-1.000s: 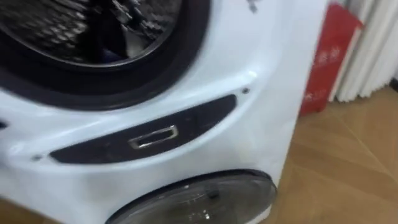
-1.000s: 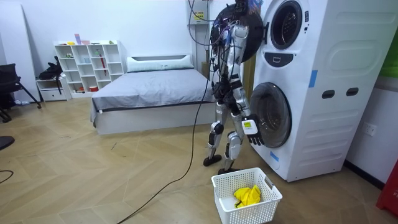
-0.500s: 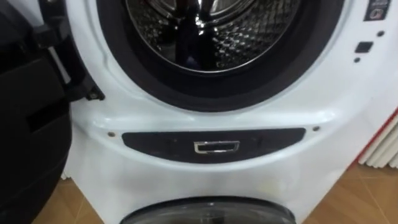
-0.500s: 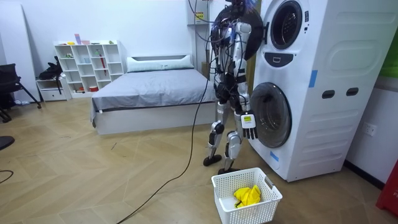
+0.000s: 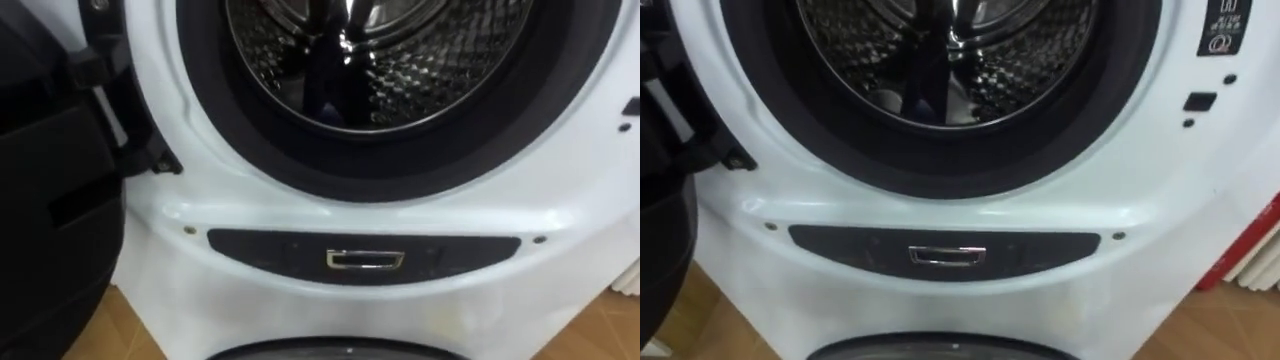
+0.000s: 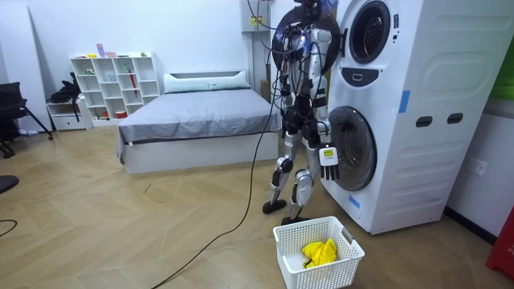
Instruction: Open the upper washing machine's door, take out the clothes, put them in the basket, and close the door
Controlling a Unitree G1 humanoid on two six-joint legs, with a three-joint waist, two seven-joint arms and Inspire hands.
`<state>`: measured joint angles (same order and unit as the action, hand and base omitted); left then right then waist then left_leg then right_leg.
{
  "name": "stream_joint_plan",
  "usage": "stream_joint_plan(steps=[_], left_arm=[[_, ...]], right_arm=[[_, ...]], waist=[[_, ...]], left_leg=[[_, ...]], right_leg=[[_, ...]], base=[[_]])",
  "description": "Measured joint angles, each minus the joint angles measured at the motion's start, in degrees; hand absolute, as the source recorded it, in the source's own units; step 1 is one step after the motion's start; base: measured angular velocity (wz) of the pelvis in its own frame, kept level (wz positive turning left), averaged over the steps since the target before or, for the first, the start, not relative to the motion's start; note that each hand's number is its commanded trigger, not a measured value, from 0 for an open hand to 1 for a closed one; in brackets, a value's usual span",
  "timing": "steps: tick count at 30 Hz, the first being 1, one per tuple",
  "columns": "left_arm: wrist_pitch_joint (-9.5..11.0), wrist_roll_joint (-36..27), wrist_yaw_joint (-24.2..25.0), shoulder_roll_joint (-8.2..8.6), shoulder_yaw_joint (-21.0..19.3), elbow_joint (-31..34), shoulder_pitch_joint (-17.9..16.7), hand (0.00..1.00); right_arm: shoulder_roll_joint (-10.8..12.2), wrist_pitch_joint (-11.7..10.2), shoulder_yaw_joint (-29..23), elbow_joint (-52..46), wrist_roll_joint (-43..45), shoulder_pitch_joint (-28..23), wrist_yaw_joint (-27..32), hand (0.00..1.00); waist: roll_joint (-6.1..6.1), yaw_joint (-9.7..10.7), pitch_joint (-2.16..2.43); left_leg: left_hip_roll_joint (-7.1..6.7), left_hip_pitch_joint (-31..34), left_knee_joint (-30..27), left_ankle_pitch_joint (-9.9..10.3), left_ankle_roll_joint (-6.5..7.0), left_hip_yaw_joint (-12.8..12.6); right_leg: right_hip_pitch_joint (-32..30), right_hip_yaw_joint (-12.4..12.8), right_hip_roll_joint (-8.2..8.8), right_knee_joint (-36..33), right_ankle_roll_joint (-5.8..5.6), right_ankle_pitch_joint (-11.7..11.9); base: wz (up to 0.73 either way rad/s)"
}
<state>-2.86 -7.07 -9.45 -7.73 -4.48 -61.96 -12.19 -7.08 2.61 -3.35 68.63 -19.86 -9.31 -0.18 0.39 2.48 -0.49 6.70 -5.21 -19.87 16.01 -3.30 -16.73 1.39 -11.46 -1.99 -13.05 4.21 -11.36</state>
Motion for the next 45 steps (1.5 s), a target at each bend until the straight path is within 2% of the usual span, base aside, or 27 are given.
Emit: stream_joint_plan(steps=[4,6,8,9,10,13,14,15,18,19,20,21,22,23,24,25,27,29,31,32,33,35,36,38,41,43,45], left_arm=[[0.6,-0.2,0.3,0.11,-0.6,1.6,1.3,0.00],[0.3,-0.1,1.3,0.60,-0.5,1.8,2.7,0.00],[0.2,0.0,2.2,0.75,0.9,1.7,2.6,0.00],[0.2,0.5,2.9,0.70,1.3,1.7,3.2,0.00],[0.3,0.6,3.1,0.73,1.5,1.7,3.5,0.00],[0.3,1.1,4.0,0.93,2.5,1.8,5.9,0.00],[0.3,1.8,4.1,0.96,2.7,1.8,7.8,0.00],[0.3,2.5,4.0,0.93,3.1,1.8,9.2,0.00],[0.3,2.8,3.9,0.90,5.1,1.7,10.4,0.00],[0.2,2.8,3.9,0.93,5.3,1.5,10.4,0.00],[0.2,2.7,4.0,1.02,5.5,0.8,10.2,0.00],[0.2,2.7,4.1,1.13,5.5,-0.1,10.0,0.00],[0.2,2.7,4.1,1.15,5.4,-0.1,9.8,0.00],[0.3,2.7,3.9,0.95,5.4,-0.5,9.8,0.00],[0.4,2.7,3.8,0.65,5.5,-1.5,10.2,0.00],[0.4,2.7,3.6,0.59,5.9,-1.8,10.1,0.00],[0.4,1.9,3.2,0.37,7.0,-1.7,8.6,0.00],[0.3,1.9,2.3,0.32,6.3,-1.7,7.0,0.00],[0.3,0.9,1.1,0.51,3.1,-1.6,5.9,0.00],[0.3,-0.2,0.2,0.49,1.1,-1.5,5.7,0.00],[0.3,-1.5,-0.4,0.49,-0.3,-1.3,5.7,0.00],[0.3,-4.3,-1.1,0.43,-2.8,0.3,5.8,0.00],[0.4,-6.1,-1.7,0.38,-4.1,1.4,5.9,0.00],[0.7,-9.1,-2.0,0.08,-6.9,2.6,6.6,0.00],[0.7,-12.3,-3.4,-0.19,-12.9,6.7,8.3,0.00],[0.7,-16.0,-4.9,-1.32,-15.8,10.9,8.6,0.00],[0.6,-21.5,-6.5,-3.94,-19.4,15.6,9.1,0.00]], right_arm=[[-0.6,-0.1,0.0,0.3,1.6,1.2,0.0,0.00],[-1.4,-0.2,-0.3,0.0,4.2,1.2,0.5,0.00],[-1.9,-0.3,-0.4,-0.2,4.6,1.4,1.0,0.00],[-1.7,-0.6,-0.4,-0.3,4.6,1.4,1.2,0.00],[-1.6,-0.6,-0.5,-0.3,4.6,1.3,1.1,0.00],[-1.5,-0.8,-1.9,-0.1,4.7,1.3,1.1,0.00],[-1.4,-1.0,-3.0,0.0,5.2,1.6,0.8,0.00],[-1.4,-1.2,-3.4,0.1,6.1,1.6,0.7,0.00],[-0.9,-1.2,-3.7,0.0,6.6,1.7,0.7,0.00],[-0.7,-1.2,-3.7,0.0,6.5,1.7,0.7,0.00],[-0.4,-1.2,-3.6,-0.1,6.4,1.5,0.7,0.00],[-0.2,-1.2,-3.6,-0.1,5.7,1.2,0.8,0.00],[-0.2,-1.2,-3.6,-0.1,5.3,1.1,0.8,0.00],[-0.2,-1.2,-3.5,-0.2,3.9,1.6,0.8,0.00],[0.0,-1.1,-3.6,-0.2,2.3,0.8,0.8,0.00],[-0.1,-0.8,-3.7,-0.1,1.6,0.1,0.8,0.00],[-0.4,0.1,-4.0,0.0,0.7,-1.0,1.0,0.00],[-0.7,-0.1,-3.9,0.1,1.3,-1.0,1.2,0.00],[-0.7,-0.2,-3.6,0.2,1.9,-1.2,1.4,0.00],[-0.4,-0.4,-3.5,0.2,1.9,-1.1,1.4,0.00],[-0.3,-0.8,-3.5,0.2,2.0,-1.1,1.4,0.00],[-0.3,-0.9,-3.6,0.2,2.2,-1.0,1.3,0.00],[-0.4,-1.4,-3.6,0.2,2.3,-1.1,1.2,0.00],[-0.4,-2.0,-4.4,0.2,2.8,-1.2,0.9,0.00],[-0.6,-2.1,-8.1,-0.1,3.0,-2.0,0.5,0.00],[-1.1,-1.9,-10.7,0.0,2.8,-2.3,0.5,0.00],[-1.7,-1.6,-13.4,-0.7,2.0,-2.8,0.5,0.00]], waist=[[-0.09,-1.0,0.13],[-1.11,-0.5,0.05],[-2.55,0.6,0.07],[-2.65,1.9,0.04],[-2.66,2.3,0.04],[-3.46,3.7,-0.06],[-3.85,5.1,-0.54],[-4.02,5.2,-0.67],[-4.02,5.1,-0.58],[-3.71,4.9,-0.57],[-2.82,5.0,-0.76],[-2.34,5.1,-0.43],[-2.23,5.1,-0.35],[-2.13,5.1,-0.17],[-1.90,5.5,-0.22],[-1.66,5.5,-0.12],[-1.07,4.4,0.10],[-0.40,2.6,-0.09],[0.00,1.7,0.28],[0.51,1.5,0.33],[0.87,1.6,0.59],[0.82,1.5,0.60],[0.44,1.5,0.78],[0.03,2.0,0.56],[-1.00,1.8,0.65],[-1.39,1.6,0.53],[-1.96,1.2,0.61]], left_leg=[[2.04,7.1,-12.8,0.1,-0.28,3.5],[3.69,8.8,-19.5,0.4,-0.15,4.1],[4.20,7.0,-24.9,0.3,-0.34,5.1],[3.50,4.7,-25.0,0.4,-0.85,5.5],[3.19,3.4,-24.2,0.4,-0.93,5.9],[2.90,-3.8,-11.3,1.6,-2.92,6.4],[2.91,-6.1,-4.7,2.6,-3.62,7.6],[2.66,-7.4,1.1,4.1,-3.27,8.2],[1.28,-9.4,11.3,4.3,-1.55,7.6],[0.67,-9.2,11.6,4.2,-1.00,7.4],[-0.74,-8.6,11.5,3.4,0.76,7.2],[-2.02,-7.6,11.3,2.7,2.02,6.6],[-2.53,-7.0,11.2,2.4,2.60,6.2],[-2.74,-5.2,11.1,2.0,4.01,4.9],[-2.89,-4.1,10.7,1.6,4.97,1.2],[-2.99,-3.7,10.3,1.3,5.14,0.0],[-3.38,-4.1,10.6,0.6,5.32,-4.1],[-3.62,-4.3,10.2,0.5,5.45,-6.1],[-3.94,-4.0,10.0,0.4,5.25,-7.6],[-4.43,-3.7,10.0,0.2,4.90,-8.3],[-4.52,-3.4,9.8,-0.2,4.53,-8.9],[-4.34,-3.2,9.2,-0.4,4.18,-9.1],[-3.83,-3.3,9.0,-0.6,3.89,-8.1],[-3.55,-3.6,9.0,-0.7,3.58,-6.4],[-3.31,-3.7,8.9,-0.9,3.20,-5.8],[-3.40,-4.3,9.1,-1.0,3.08,-4.2],[-3.34,-4.4,9.1,-1.0,3.06,-1.5]], right_leg=[[-1.4,-0.6,-0.32,-0.8,1.36,-0.5],[-2.0,-1.4,-1.05,-1.7,2.45,-1.2],[-2.1,-1.7,-1.88,-2.9,3.07,-1.6],[-2.9,-2.4,-1.98,-3.9,3.22,-1.7],[-3.3,-2.9,-2.07,-4.1,3.24,-1.7],[-6.3,-5.1,-2.37,-6.1,3.43,-1.4],[-7.9,-6.3,-2.25,-7.0,3.31,-1.2],[-9.9,-7.2,-2.01,-8.0,3.18,-0.7],[-13.1,-7.2,-1.69,-8.7,2.45,2.4],[-13.6,-6.9,-1.26,-8.6,2.31,3.3],[-14.0,-5.5,-0.38,-8.2,1.61,5.2],[-14.0,-3.9,0.05,-6.0,0.57,8.0],[-14.0,-3.2,0.08,-4.5,0.19,9.9],[-13.9,-2.5,0.36,-1.5,-1.08,12.8],[-13.9,-2.9,2.35,-4.7,-2.40,10.7],[-13.6,-2.9,3.45,-8.1,-3.27,8.3],[-10.7,-2.7,7.10,-18.9,-5.02,1.3],[-6.3,-2.7,8.58,-19.2,-5.66,-1.4],[-1.2,-2.8,9.21,-14.5,-6.32,-1.6],[0.9,-2.6,9.16,-9.6,-7.19,-2.1],[2.0,-2.7,8.35,-5.3,-7.19,-2.1],[3.3,-1.3,7.32,-0.9,-7.13,-1.6],[3.9,-1.1,6.72,0.6,-6.58,-0.6],[4.4,-0.8,6.04,1.3,-6.12,-0.3],[4.6,-0.3,5.21,1.6,-5.83,-0.1],[5.2,-0.1,4.98,1.6,-5.81,-0.1],[5.6,-0.2,4.83,1.7,-5.65,-0.2]], base=[[-0.14],[-0.04],[0.04],[0.28],[0.37],[0.38],[0.42],[0.37],[0.03],[-0.15],[-0.12],[-0.15],[-0.11],[0.17],[0.40],[0.62],[0.27],[-0.39],[-0.56],[-0.52],[-0.53],[-0.46],[-0.41],[-0.22],[-0.05],[-0.04],[-0.05]])
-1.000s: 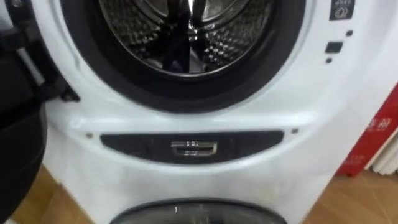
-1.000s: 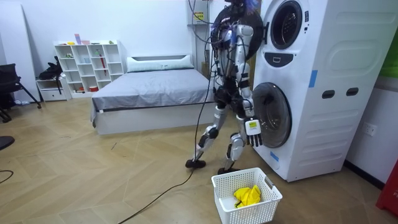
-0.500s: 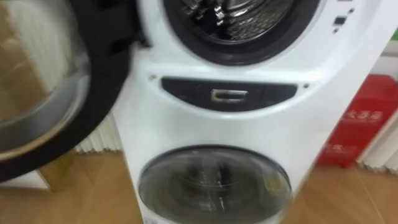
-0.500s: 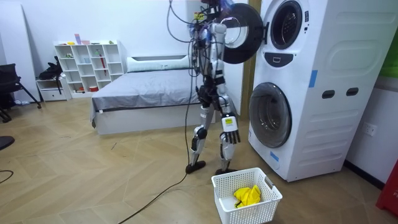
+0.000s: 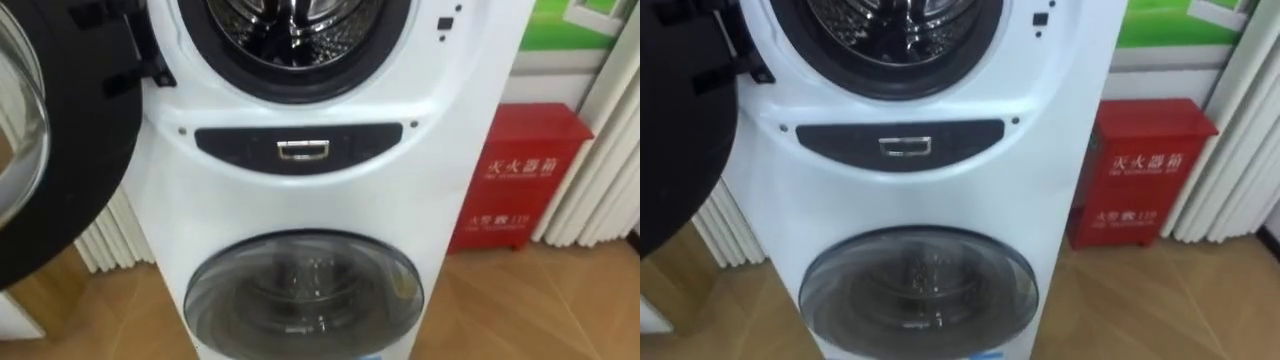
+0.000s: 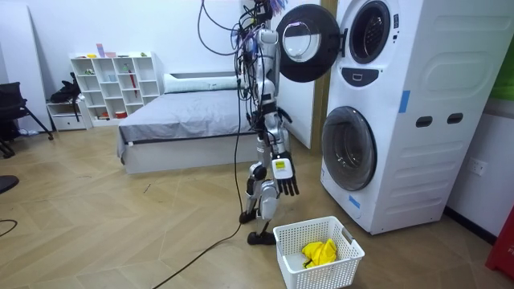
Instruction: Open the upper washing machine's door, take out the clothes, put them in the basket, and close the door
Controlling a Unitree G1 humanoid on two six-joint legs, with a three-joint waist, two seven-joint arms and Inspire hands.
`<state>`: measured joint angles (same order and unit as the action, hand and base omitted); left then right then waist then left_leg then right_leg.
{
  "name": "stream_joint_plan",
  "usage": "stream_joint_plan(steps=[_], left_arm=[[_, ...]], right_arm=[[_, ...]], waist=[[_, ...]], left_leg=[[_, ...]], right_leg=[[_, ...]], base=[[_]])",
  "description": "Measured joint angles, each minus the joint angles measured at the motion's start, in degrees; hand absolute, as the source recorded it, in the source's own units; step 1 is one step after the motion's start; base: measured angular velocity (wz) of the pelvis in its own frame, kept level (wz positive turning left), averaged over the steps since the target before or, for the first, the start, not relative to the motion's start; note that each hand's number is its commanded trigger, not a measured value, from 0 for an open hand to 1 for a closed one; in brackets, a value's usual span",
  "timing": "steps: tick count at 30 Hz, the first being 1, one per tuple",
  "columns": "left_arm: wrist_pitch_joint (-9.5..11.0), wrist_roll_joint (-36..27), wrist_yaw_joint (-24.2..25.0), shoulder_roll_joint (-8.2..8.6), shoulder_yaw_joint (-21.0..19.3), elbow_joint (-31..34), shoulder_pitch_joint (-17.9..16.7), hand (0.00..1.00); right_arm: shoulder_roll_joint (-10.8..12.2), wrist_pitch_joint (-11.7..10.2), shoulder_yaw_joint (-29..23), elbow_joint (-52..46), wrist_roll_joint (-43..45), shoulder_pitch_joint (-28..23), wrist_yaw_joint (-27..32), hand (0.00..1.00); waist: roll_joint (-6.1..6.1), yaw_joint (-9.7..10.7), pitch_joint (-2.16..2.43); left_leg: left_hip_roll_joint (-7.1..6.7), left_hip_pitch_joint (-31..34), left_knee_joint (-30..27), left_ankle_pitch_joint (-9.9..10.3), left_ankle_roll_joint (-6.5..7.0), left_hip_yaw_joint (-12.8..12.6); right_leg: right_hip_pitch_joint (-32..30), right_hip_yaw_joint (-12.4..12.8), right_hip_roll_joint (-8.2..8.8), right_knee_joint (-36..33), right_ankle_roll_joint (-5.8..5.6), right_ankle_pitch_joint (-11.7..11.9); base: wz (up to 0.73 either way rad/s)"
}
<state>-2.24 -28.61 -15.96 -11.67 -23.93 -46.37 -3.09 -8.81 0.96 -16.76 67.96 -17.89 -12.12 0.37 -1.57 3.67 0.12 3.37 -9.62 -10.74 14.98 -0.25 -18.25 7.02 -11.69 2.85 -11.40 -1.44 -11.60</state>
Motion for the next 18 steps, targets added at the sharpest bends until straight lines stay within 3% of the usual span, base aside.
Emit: stream_joint_plan(steps=[1,3,4,6,8,13,15,18], left_arm=[[0.0,-1.2,-0.4,-0.81,-0.9,0.9,0.4,0.00],[-0.2,-3.5,-2.7,-4.46,-4.3,2.0,3.3,0.00],[-0.3,-3.5,-3.4,-5.21,-5.4,2.6,3.8,0.00],[-0.2,-4.0,-6.1,-9.01,-7.9,3.8,4.7,0.00],[-0.3,-4.2,-7.7,-10.21,-10.8,6.1,4.7,0.00],[-0.7,-4.1,-11.3,-11.02,-16.7,14.6,4.8,0.00],[-1.5,-4.1,-11.5,-14.57,-16.8,15.4,4.9,0.00],[-1.6,-4.3,-12.3,-18.47,-18.8,15.5,6.5,0.00]], right_arm=[[-0.1,0.2,-0.8,-0.5,-0.1,-0.1,0.0,0.00],[-0.7,0.5,-3.1,-2.1,0.0,-1.0,0.1,0.00],[-0.7,0.5,-3.3,-2.6,0.1,-1.2,0.1,0.00],[-0.9,0.5,-3.3,-3.3,0.4,-1.9,0.3,0.00],[-0.9,1.1,-3.6,-3.6,0.8,-1.9,0.0,0.00],[-0.8,1.7,-4.4,-3.7,2.5,-2.3,-0.1,0.00],[-0.8,1.7,-5.4,-3.7,2.5,-2.5,-0.2,0.00],[-0.9,1.7,-6.3,-3.9,2.7,-2.9,-0.2,0.00]], waist=[[-0.10,-0.2,-0.03],[-1.12,-1.4,0.02],[-1.39,-1.9,0.01],[-2.29,-2.7,0.43],[-2.96,-3.8,0.82],[-3.72,-5.9,0.80],[-3.89,-7.2,0.67],[-3.96,-8.6,0.62]], left_leg=[[-0.02,0.1,0.0,0.0,0.00,0.3],[-0.14,0.3,0.5,0.0,-0.01,1.0],[-0.19,0.1,0.9,0.0,-0.01,1.1],[-0.25,0.0,1.1,0.0,-0.03,1.6],[-0.32,0.3,1.1,0.0,-0.02,2.1],[-0.92,1.0,1.0,-0.1,0.02,3.7],[-0.90,1.0,1.1,-0.1,-0.02,4.6],[-1.04,0.9,1.2,-0.1,-0.02,6.5]], right_leg=[[0.0,0.0,-0.01,0.0,0.03,0.0],[0.0,-0.6,-0.03,0.0,0.05,0.0],[-0.1,-0.6,-0.04,0.0,0.05,0.0],[0.0,-1.1,-0.06,0.5,0.09,0.0],[0.0,-1.2,-0.08,0.6,0.08,0.0],[-0.3,-2.3,0.12,0.8,-0.01,-0.1],[-0.1,-2.6,0.05,0.8,-0.01,-0.1],[0.2,-2.7,0.03,0.9,-0.01,-0.1]], base=[[0.04],[0.06],[0.00],[0.06],[0.08],[0.16],[0.12],[0.06]])
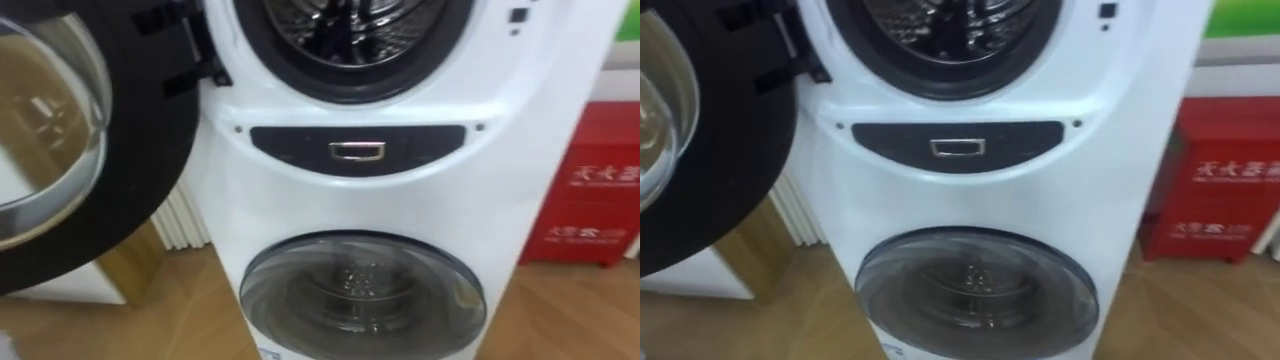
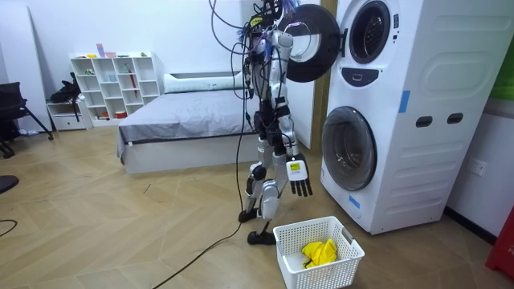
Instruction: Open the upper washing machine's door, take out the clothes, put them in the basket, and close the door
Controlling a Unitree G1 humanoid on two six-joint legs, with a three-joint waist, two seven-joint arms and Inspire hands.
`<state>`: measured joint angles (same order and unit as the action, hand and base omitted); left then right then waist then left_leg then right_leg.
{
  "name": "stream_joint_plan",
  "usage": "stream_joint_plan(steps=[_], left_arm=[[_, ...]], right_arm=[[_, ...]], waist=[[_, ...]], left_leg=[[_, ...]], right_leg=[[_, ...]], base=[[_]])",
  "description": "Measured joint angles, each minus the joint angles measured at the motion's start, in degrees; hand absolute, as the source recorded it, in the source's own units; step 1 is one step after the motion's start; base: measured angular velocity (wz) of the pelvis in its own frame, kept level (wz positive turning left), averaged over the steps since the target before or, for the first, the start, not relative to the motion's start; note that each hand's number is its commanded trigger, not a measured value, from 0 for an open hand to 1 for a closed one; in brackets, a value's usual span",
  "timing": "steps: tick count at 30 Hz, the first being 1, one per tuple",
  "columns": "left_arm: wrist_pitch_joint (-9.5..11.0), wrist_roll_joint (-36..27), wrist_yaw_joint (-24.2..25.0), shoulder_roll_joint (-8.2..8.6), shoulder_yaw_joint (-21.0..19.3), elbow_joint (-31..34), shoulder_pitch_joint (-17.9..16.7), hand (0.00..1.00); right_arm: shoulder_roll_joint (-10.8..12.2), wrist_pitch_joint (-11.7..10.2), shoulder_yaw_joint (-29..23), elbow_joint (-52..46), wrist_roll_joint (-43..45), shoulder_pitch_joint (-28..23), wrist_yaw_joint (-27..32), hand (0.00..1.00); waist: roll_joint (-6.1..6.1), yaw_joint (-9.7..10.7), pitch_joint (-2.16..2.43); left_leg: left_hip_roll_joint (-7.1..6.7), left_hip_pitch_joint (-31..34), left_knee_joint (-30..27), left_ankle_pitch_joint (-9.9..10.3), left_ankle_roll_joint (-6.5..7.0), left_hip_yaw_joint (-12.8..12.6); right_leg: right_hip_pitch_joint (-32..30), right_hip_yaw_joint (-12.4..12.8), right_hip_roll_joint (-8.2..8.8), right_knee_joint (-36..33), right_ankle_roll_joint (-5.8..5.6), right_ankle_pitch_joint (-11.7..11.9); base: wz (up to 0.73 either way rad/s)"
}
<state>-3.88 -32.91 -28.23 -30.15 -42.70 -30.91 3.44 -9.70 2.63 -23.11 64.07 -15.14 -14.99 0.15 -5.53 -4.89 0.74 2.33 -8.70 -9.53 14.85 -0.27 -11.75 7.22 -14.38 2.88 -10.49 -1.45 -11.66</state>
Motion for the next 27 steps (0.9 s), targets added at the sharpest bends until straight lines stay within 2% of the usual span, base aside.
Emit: stream_joint_plan(steps=[4,6,7,9,10,12,13,15,17,19,20,21,22,23,24,25,26,27], left_arm=[[-0.9,0.1,-0.1,-3.66,-2.2,1.5,0.4,0.00],[-1.7,-0.1,-0.1,-7.16,-2.8,1.9,2.1,0.00],[-1.8,-0.1,-0.1,-8.12,-2.9,1.9,2.6,0.00],[-2.0,-0.1,-0.2,-11.72,-2.9,1.8,5.9,0.00],[-2.0,-0.1,-0.2,-12.54,-2.9,1.8,6.8,0.00],[-2.0,0.2,0.2,-15.52,-2.6,1.6,9.4,0.00],[-2.0,0.5,0.3,-16.18,-2.4,1.4,9.9,0.00],[-2.0,1.1,1.4,-19.05,-1.0,-0.8,12.6,0.00],[-2.0,1.0,2.2,-20.74,-0.2,-2.8,13.6,0.00],[-2.0,0.9,3.3,-21.52,0.3,-4.6,15.0,0.00],[-2.0,0.9,4.1,-22.30,0.3,-5.6,15.1,0.00],[-2.0,1.0,4.7,-23.01,0.3,-6.5,15.1,0.00],[-2.0,1.0,5.1,-23.25,0.3,-6.9,15.2,0.00],[-1.9,1.1,6.3,-23.64,-0.4,-8.6,15.4,0.00],[-1.7,1.5,7.5,-25.66,-2.8,-11.1,15.6,0.00],[-1.4,2.3,7.8,-27.13,-3.8,-12.8,16.4,0.00],[-0.7,3.8,7.8,-28.47,-3.7,-16.4,17.3,0.00],[-0.8,3.5,8.4,-28.85,-1.8,-19.9,18.2,0.00]], right_arm=[[0.0,0.0,-1.1,0.0,-0.4,-0.2,-0.1,0.00],[0.0,0.0,-2.0,-0.2,-0.2,-0.5,-0.1,0.00],[0.0,0.0,-2.3,-0.4,0.2,-0.6,-0.1,0.00],[-0.4,-0.1,-3.1,-0.5,2.1,-0.7,0.0,0.00],[-0.5,-0.1,-3.1,-0.6,2.2,-0.8,0.0,0.00],[-1.0,-0.3,-3.6,-1.6,3.0,-1.1,0.0,0.00],[-1.3,-0.4,-3.6,-1.7,3.3,-1.2,0.0,0.00],[-2.4,-1.2,-3.6,-1.7,3.6,-1.7,0.1,0.00],[-2.9,-1.5,-3.9,-1.8,4.1,-2.4,0.5,0.00],[-3.1,-1.5,-6.0,-1.8,4.3,-3.3,0.6,0.00],[-3.2,-1.5,-7.6,-1.8,4.7,-3.5,0.6,0.00],[-3.5,-1.6,-8.1,-1.8,4.8,-4.1,1.0,0.00],[-3.7,-1.7,-8.1,-1.7,5.1,-4.4,1.1,0.00],[-4.2,-2.1,-8.2,-1.3,6.2,-4.9,1.2,0.00],[-3.6,-2.4,-8.1,-1.3,8.1,-4.7,1.1,0.00],[-3.2,-2.4,-8.1,-1.4,8.9,-4.7,1.1,0.00],[-3.8,-2.1,-8.1,-1.7,8.7,-5.5,1.3,0.00],[-4.6,-2.5,-9.2,-1.8,8.2,-6.9,2.2,0.00]], waist=[[-0.23,-0.6,-0.07],[-0.25,-1.7,-0.07],[-0.29,-1.8,-0.10],[-0.53,-1.6,-0.22],[-0.61,-1.6,-0.22],[-0.82,-1.5,-0.21],[-0.86,-1.5,-0.22],[-0.81,-1.4,-0.20],[-0.62,-1.4,-0.24],[-0.05,-1.4,-0.45],[0.00,-1.3,-0.37],[0.40,-1.4,-0.07],[0.48,-1.5,-0.03],[-0.28,-1.9,-0.27],[-0.28,-1.9,-0.11],[0.84,-2.0,-0.02],[2.19,-1.3,0.04],[2.45,-0.4,0.62]], left_leg=[[-0.10,0.0,0.1,0.0,0.00,0.9],[-0.12,0.1,0.1,0.0,0.00,1.0],[-0.13,0.1,0.1,0.0,0.00,1.0],[-0.23,0.3,0.1,0.0,0.00,1.7],[-0.23,0.3,0.1,0.0,0.00,1.9],[-0.29,0.2,0.1,0.0,0.00,3.0],[-0.29,0.1,0.1,0.0,0.00,3.1],[-0.38,-0.4,0.1,0.0,0.01,4.3],[-0.35,-1.0,0.2,0.0,0.02,4.7],[-0.15,-1.6,0.2,0.0,0.02,4.6],[-0.05,-1.9,0.2,0.0,0.02,4.5],[0.02,-2.0,0.2,0.0,0.02,4.5],[0.24,-2.2,0.2,-0.1,0.08,4.7],[2.12,-3.3,0.7,-0.5,0.45,7.6],[3.92,-3.3,0.7,-0.4,0.37,9.5],[3.99,-2.7,-0.2,-0.2,0.02,9.1],[3.96,-1.9,-2.9,1.1,-2.26,8.1],[4.27,-2.0,-2.7,1.6,-2.92,6.7]], right_leg=[[0.2,-0.1,0.02,0.0,0.01,0.0],[0.4,0.0,-0.03,0.8,0.01,0.1],[0.5,-0.1,-0.03,1.0,0.01,0.1],[0.7,-0.1,-0.04,1.0,0.01,0.1],[0.7,-0.1,-0.06,1.0,0.01,0.1],[0.9,-0.1,-0.10,0.9,0.01,0.1],[1.0,-0.1,-0.09,0.9,0.01,0.1],[1.2,0.0,-0.05,0.6,0.01,0.1],[1.6,0.0,-0.09,0.2,0.01,0.1],[1.5,0.0,-0.12,-0.8,0.00,0.1],[1.4,0.0,-0.15,-1.3,0.00,0.1],[1.0,0.1,-0.16,-2.0,0.01,0.1],[0.4,0.1,-0.21,-3.3,0.04,0.1],[-3.1,0.5,-1.61,-8.1,1.17,-2.2],[-6.9,3.6,-6.55,-3.0,4.83,-1.7],[-8.7,4.4,-7.76,1.2,5.99,1.4],[-9.9,3.1,-7.47,1.9,6.87,8.3],[-8.9,4.2,-7.47,1.1,6.82,8.3]], base=[[0.10],[-0.05],[0.00],[0.14],[0.11],[0.00],[0.00],[0.00],[-0.04],[-0.02],[-0.11],[-0.18],[-0.36],[-0.55],[-0.57],[-0.21],[0.25],[0.43]])
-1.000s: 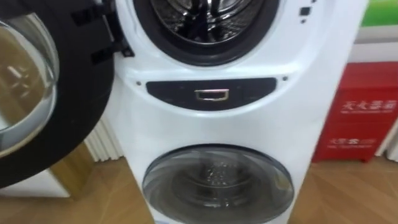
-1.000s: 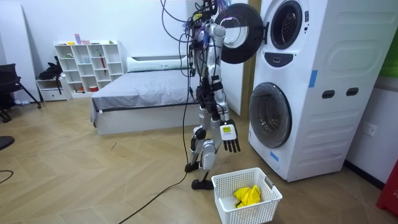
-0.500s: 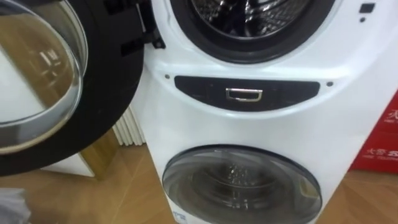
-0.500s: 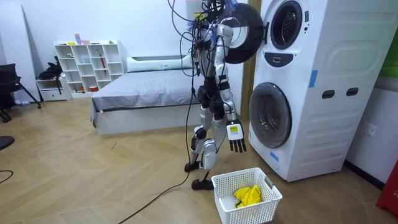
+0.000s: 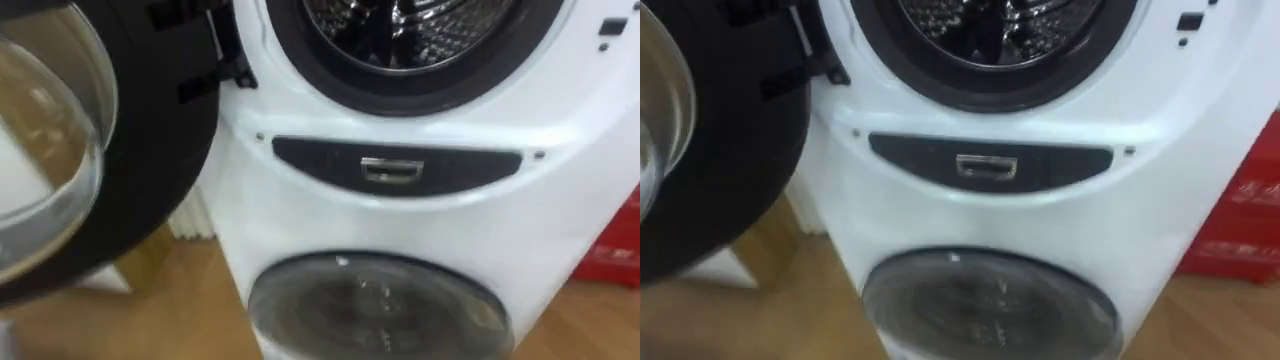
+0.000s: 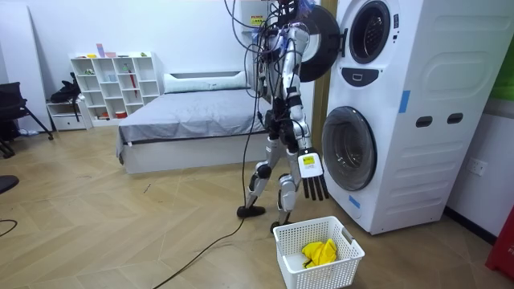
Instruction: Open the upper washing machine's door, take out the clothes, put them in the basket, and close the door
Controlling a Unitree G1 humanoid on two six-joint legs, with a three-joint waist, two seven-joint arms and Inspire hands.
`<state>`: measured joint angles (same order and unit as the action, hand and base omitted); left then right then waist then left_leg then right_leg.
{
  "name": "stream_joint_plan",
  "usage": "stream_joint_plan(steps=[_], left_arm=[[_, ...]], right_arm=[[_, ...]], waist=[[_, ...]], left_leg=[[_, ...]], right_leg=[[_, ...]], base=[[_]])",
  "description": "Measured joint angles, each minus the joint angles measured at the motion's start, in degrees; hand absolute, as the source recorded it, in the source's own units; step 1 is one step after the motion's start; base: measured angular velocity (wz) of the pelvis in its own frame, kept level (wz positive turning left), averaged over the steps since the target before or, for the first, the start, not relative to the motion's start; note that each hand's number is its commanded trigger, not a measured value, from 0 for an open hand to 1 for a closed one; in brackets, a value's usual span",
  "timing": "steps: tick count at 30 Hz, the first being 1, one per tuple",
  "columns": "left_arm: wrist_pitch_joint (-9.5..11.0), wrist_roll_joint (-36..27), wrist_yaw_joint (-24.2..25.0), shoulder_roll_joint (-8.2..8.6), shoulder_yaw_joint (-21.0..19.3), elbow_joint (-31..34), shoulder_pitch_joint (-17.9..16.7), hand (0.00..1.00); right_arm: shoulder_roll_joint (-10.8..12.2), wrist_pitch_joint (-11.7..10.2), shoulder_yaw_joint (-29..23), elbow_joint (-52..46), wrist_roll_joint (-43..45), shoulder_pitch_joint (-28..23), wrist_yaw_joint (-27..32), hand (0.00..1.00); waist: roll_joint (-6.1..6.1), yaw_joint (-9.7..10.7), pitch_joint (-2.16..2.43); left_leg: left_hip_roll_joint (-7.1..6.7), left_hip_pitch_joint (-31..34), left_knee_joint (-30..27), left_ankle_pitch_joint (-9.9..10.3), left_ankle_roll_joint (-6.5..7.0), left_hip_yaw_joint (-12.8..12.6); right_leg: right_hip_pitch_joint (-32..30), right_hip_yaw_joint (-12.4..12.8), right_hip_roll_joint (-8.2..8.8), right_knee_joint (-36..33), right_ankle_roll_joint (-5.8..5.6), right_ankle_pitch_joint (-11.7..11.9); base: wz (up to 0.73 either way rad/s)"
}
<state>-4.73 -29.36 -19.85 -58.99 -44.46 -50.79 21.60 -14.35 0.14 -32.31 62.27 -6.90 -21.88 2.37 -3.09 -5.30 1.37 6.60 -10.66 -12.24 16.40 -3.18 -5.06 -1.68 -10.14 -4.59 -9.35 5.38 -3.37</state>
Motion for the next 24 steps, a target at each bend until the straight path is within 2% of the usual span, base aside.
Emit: stream_joint_plan(steps=[1,2,3,4,5,7,8,9,11,13,14,17,20,22,24], left_arm=[[0.0,-0.7,0.1,-0.18,1.1,-1.1,0.6,0.00],[-0.1,-2.6,0.0,-0.24,3.3,-1.7,1.5,0.00],[0.0,-2.7,0.2,-0.30,5.0,-1.5,2.0,0.00],[-0.1,-2.6,0.1,-0.30,5.4,-1.5,2.3,0.00],[0.0,-2.7,-0.1,-0.35,5.4,-1.4,2.7,0.00],[0.0,-2.7,-1.0,-0.35,5.4,-1.4,2.7,0.00],[0.2,-2.6,-1.0,-0.36,5.4,-1.4,2.8,0.00],[0.4,-2.6,-1.0,-0.36,5.6,-1.4,3.3,0.00],[0.8,-2.6,-1.0,-0.36,6.7,-1.4,4.1,0.00],[1.0,-2.6,-0.7,-0.37,9.2,-1.5,4.4,0.00],[1.1,-2.6,-0.4,-0.36,11.3,-0.7,4.6,0.00],[1.1,-2.6,0.2,-0.03,15.1,4.7,4.6,0.00],[0.9,-1.8,1.1,3.12,17.7,16.7,4.5,0.00],[0.1,-1.6,-0.5,6.51,15.9,23.8,4.1,0.00],[-0.2,-1.3,-1.1,11.73,14.4,33.8,3.1,0.00]], right_arm=[[-0.2,-0.3,-0.7,0.0,0.1,-0.6,0.3,0.00],[-0.2,-1.3,-1.6,0.1,0.5,-1.0,0.6,0.00],[0.1,-2.1,-2.8,0.9,0.7,-1.1,0.5,0.00],[0.0,-2.1,-3.1,1.5,0.6,-1.0,0.4,0.00],[0.1,-2.1,-3.5,1.9,0.8,-0.8,0.2,0.00],[0.0,-2.1,-4.6,2.1,1.5,-0.8,0.2,0.00],[0.0,-2.1,-5.0,2.1,2.3,-0.7,0.1,0.00],[0.0,-2.1,-5.0,2.3,2.8,-0.7,0.1,0.00],[0.1,-2.0,-5.0,2.6,3.0,-0.7,-0.1,0.00],[0.2,-1.8,-5.0,2.6,2.9,-0.8,0.0,0.00],[0.2,-1.7,-4.8,2.6,3.1,-0.9,0.0,0.00],[0.2,-1.4,-3.7,2.0,3.0,-0.7,0.0,0.00],[0.2,-1.1,-0.2,2.3,2.3,-0.1,-0.1,0.00],[0.3,-0.2,0.6,2.2,1.6,0.6,-0.6,0.00],[0.9,1.0,2.9,2.2,2.0,1.2,-1.4,0.00]], waist=[[0.05,0.2,-0.23],[0.15,0.6,-0.97],[0.74,0.6,-1.11],[0.89,0.6,-0.93],[1.10,0.0,-1.03],[1.21,-0.8,-1.02],[1.15,-0.9,-1.03],[1.13,-0.9,-1.03],[0.59,-0.9,-0.92],[0.02,0.0,-0.76],[-0.15,0.4,-0.68],[-0.21,0.3,-0.71],[0.24,0.7,-0.75],[0.29,1.1,-0.77],[0.57,1.1,-0.74]], left_leg=[[-0.02,0.0,1.3,-0.2,-0.33,-0.7],[-0.11,1.2,4.0,-0.6,-0.45,-1.4],[-0.24,2.7,3.6,-1.6,1.59,-3.8],[-0.49,2.7,3.3,-2.1,1.86,-4.7],[-0.66,2.6,2.7,-2.3,2.14,-7.2],[-1.33,2.3,2.3,-2.3,2.21,-8.7],[-1.83,2.3,2.3,-2.4,2.37,-8.7],[-2.45,2.3,2.6,-2.4,2.56,-8.7],[-2.66,2.4,2.9,-2.1,3.23,-8.6],[-2.75,2.3,2.8,-2.0,3.32,-8.5],[-3.21,2.4,2.6,-2.0,3.34,-8.3],[-3.29,2.5,2.2,-2.0,3.37,-8.1],[-3.50,2.9,1.1,-1.9,3.59,-6.0],[-3.78,3.1,0.9,-2.0,4.11,-4.9],[-4.82,3.3,0.9,-2.5,5.02,-2.8]], right_leg=[[0.4,0.6,0.19,-0.3,0.00,0.0],[1.2,4.3,0.49,-0.2,-0.14,0.0],[1.0,6.8,1.22,-0.4,-1.64,-0.4],[0.7,6.9,1.48,-0.4,-2.26,-0.4],[0.5,6.4,1.75,-0.3,-2.84,-0.3],[1.1,3.9,2.70,-0.3,-3.16,-0.4],[1.1,3.7,3.20,-0.3,-3.28,-0.5],[1.1,4.0,3.69,-0.4,-3.93,-0.9],[1.4,4.0,3.57,-0.3,-4.14,-1.1],[1.7,4.0,3.55,-0.5,-4.14,-1.1],[1.8,4.0,3.51,-0.6,-4.25,-1.2],[1.6,3.9,3.59,-0.5,-4.31,-1.4],[2.5,2.0,4.21,-0.4,-4.39,-1.4],[2.8,0.6,4.99,-0.4,-4.81,-1.7],[3.2,-1.1,6.29,-0.6,-5.44,-1.9]], base=[[0.50],[0.50],[0.46],[0.20],[-0.06],[-0.12],[-0.05],[-0.06],[-0.05],[0.06],[0.13],[0.10],[0.32],[0.49],[0.49]])
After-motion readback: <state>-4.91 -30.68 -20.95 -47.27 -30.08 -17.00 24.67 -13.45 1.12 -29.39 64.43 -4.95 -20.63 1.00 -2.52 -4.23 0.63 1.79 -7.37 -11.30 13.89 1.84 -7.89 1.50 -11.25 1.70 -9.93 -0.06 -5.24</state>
